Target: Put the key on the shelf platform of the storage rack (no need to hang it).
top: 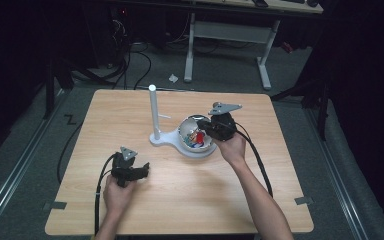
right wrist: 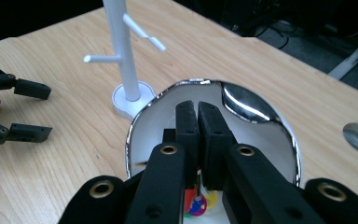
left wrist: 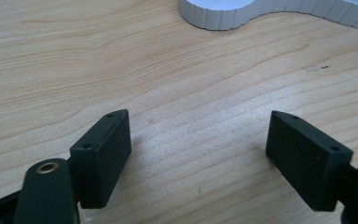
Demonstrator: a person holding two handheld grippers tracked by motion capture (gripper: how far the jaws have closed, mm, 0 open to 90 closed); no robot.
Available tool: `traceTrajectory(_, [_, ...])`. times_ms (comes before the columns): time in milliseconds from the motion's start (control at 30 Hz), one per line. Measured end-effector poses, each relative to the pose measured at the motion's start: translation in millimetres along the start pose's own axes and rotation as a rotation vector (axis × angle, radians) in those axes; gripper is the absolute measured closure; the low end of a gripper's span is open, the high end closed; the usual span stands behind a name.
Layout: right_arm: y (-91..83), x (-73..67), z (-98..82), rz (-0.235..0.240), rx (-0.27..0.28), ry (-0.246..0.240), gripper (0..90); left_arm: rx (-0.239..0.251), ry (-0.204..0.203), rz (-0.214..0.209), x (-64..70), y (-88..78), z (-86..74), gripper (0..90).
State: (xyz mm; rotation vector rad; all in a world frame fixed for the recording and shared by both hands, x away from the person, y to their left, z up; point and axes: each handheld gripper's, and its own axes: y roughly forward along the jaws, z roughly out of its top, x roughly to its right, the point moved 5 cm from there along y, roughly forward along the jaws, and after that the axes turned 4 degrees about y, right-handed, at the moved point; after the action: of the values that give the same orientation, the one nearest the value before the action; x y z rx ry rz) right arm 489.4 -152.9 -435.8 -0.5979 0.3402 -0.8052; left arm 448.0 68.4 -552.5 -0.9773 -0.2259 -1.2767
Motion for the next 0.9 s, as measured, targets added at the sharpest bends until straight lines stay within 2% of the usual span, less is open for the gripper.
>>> traceTrajectory(433, [13.2,9.1,-25.1,0.009,-0.050,0.057,87.8,0.000,-0.008,0.003,0.3,-0.1,-0.1,22.5])
traceTrajectory(633, [13.5,10.6,-30.1,0.005,-0.070,0.053,87.8,0.000,-0.007,0.003,0.3,0.1,-0.1,22.5])
traceTrajectory(733, [15.0,13.2,-36.1,0.007,-0.072,0.076,87.7,0.000,-0.007,0.003,0.3,0.1,0.0,22.5])
traceTrajectory(833, [19.2,17.3,-44.4,-0.001,-0.104,0.092,87.7,0.000,-0.008,0.003,0.3,0.1,-0.1,22.5])
traceTrajectory(900, [20.1,19.1,-46.7,-0.002,-0.107,0.096,87.7,0.001,-0.007,0.003,0.3,0.1,0.0,22.5])
